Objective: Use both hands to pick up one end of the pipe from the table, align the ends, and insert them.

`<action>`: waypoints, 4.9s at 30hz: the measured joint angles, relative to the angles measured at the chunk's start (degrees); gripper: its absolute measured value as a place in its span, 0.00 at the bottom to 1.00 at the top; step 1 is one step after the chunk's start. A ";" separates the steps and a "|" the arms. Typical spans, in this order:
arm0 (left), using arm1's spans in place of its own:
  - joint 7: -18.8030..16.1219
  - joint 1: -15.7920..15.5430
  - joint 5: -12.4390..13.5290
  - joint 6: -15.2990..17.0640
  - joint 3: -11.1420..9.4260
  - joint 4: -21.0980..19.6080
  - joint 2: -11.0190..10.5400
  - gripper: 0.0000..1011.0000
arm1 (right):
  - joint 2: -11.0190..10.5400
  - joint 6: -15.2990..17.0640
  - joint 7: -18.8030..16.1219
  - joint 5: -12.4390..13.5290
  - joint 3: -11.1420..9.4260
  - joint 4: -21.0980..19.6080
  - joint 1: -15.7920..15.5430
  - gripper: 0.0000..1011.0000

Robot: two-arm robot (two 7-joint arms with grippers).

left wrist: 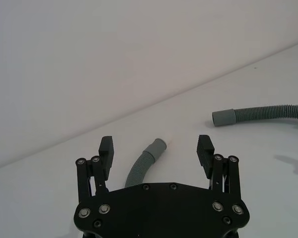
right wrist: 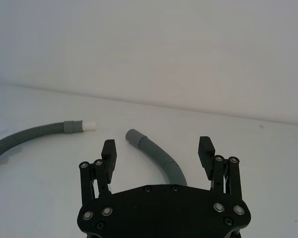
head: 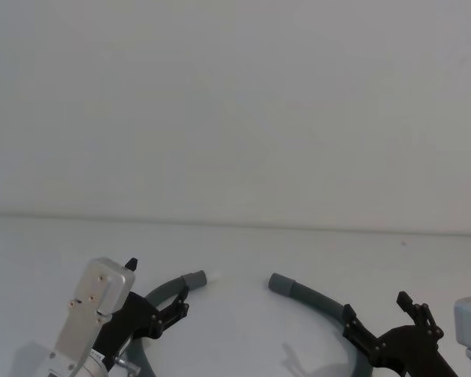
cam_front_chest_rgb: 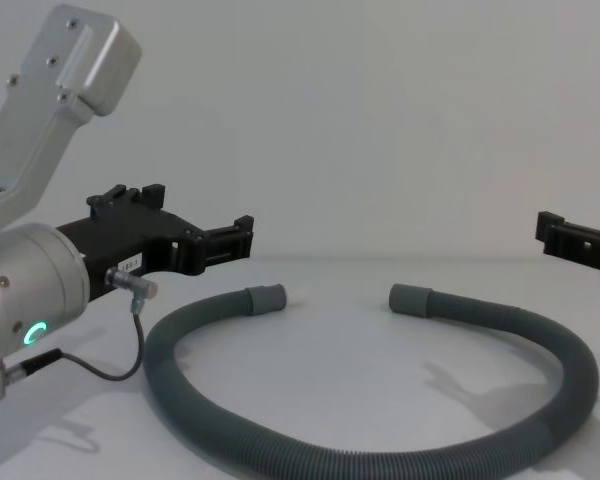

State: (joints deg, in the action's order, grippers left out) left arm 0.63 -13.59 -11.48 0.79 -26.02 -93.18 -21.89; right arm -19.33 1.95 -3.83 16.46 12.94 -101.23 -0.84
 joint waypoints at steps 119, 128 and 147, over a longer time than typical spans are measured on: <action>39.50 -40.31 -0.35 7.69 -9.29 49.72 6.87 0.99 | 0.00 0.00 0.00 0.00 0.00 0.00 0.00 0.99; 40.65 -42.67 1.43 8.83 -10.59 52.43 7.99 0.99 | 0.00 0.00 0.00 0.00 0.00 0.00 0.00 0.99; 48.49 -53.15 8.16 10.58 -16.75 62.78 11.35 0.99 | 0.00 0.00 0.00 0.00 0.00 0.00 0.00 0.99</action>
State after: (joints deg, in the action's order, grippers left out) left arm 49.11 -66.74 -3.32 11.37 -42.77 -30.40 -10.54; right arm -19.34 1.95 -3.82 16.46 12.94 -101.23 -0.84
